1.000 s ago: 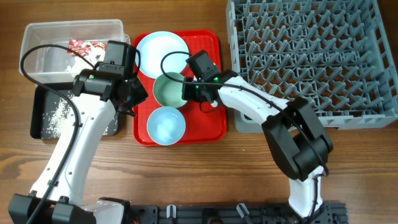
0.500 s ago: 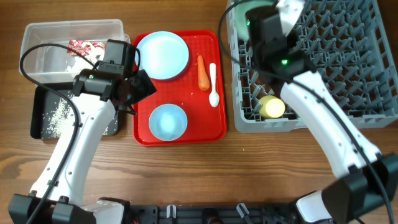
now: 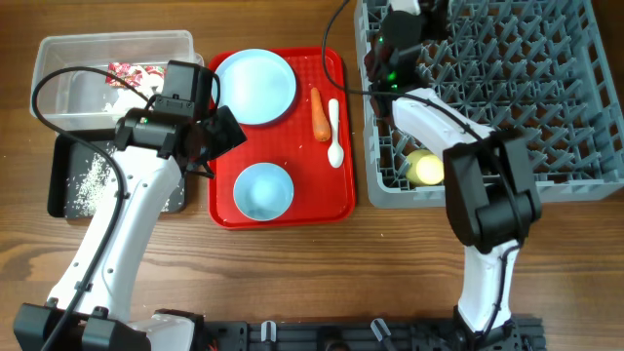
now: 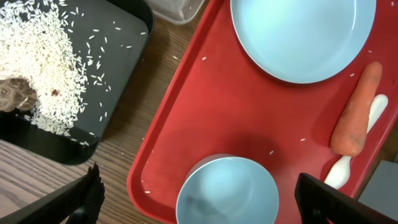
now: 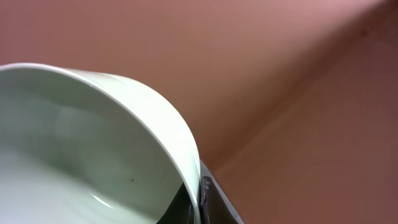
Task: Sort waste into correct bins and load items into the dishwasher rack
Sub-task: 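Carry the green bowl into the rack and lower it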
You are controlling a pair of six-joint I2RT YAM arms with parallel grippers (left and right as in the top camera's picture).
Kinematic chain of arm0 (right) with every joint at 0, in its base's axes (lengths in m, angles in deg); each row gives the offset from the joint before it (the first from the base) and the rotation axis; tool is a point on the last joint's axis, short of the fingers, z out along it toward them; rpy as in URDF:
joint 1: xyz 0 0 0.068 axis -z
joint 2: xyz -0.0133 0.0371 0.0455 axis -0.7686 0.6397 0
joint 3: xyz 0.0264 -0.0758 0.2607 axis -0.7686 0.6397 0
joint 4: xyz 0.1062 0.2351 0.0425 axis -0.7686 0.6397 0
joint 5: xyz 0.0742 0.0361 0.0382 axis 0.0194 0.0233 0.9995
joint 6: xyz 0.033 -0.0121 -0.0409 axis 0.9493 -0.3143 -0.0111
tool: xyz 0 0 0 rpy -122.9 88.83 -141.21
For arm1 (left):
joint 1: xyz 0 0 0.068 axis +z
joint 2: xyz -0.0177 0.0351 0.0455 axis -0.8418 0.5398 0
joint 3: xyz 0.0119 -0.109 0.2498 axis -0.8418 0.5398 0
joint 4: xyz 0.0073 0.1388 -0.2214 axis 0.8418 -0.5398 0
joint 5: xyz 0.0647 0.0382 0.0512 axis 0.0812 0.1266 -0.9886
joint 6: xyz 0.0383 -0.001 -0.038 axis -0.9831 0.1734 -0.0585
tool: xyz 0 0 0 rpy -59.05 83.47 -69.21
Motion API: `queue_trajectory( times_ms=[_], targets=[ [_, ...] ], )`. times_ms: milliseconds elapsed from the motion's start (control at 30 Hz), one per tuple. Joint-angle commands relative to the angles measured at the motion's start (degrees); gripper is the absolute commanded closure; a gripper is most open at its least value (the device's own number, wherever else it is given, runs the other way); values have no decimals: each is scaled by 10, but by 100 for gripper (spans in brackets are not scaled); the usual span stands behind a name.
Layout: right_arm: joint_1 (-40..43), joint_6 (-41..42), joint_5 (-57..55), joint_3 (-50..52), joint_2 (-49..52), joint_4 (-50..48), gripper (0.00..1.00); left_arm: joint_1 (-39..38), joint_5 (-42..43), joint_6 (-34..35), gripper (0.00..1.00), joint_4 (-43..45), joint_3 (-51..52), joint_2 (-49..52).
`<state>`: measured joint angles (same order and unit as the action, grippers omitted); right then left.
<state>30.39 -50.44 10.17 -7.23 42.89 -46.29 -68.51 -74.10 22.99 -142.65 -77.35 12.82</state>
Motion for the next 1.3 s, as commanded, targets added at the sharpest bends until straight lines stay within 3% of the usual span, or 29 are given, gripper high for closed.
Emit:
queue_trajectory(
  times_ms=[0, 433, 733, 1267],
  targets=[
    [-1, 13, 32, -7, 23, -4, 96, 1, 1, 1, 0, 2, 2, 4],
    [22, 417, -9, -7, 26, 166, 96, 1, 1, 1, 0, 2, 2, 4],
    [49, 378, -45, -8, 28, 157, 96, 1, 1, 1, 0, 2, 2, 4],
    [59, 408, 59, -8, 71, 157, 96, 1, 1, 1, 0, 2, 2, 4]
  ],
)
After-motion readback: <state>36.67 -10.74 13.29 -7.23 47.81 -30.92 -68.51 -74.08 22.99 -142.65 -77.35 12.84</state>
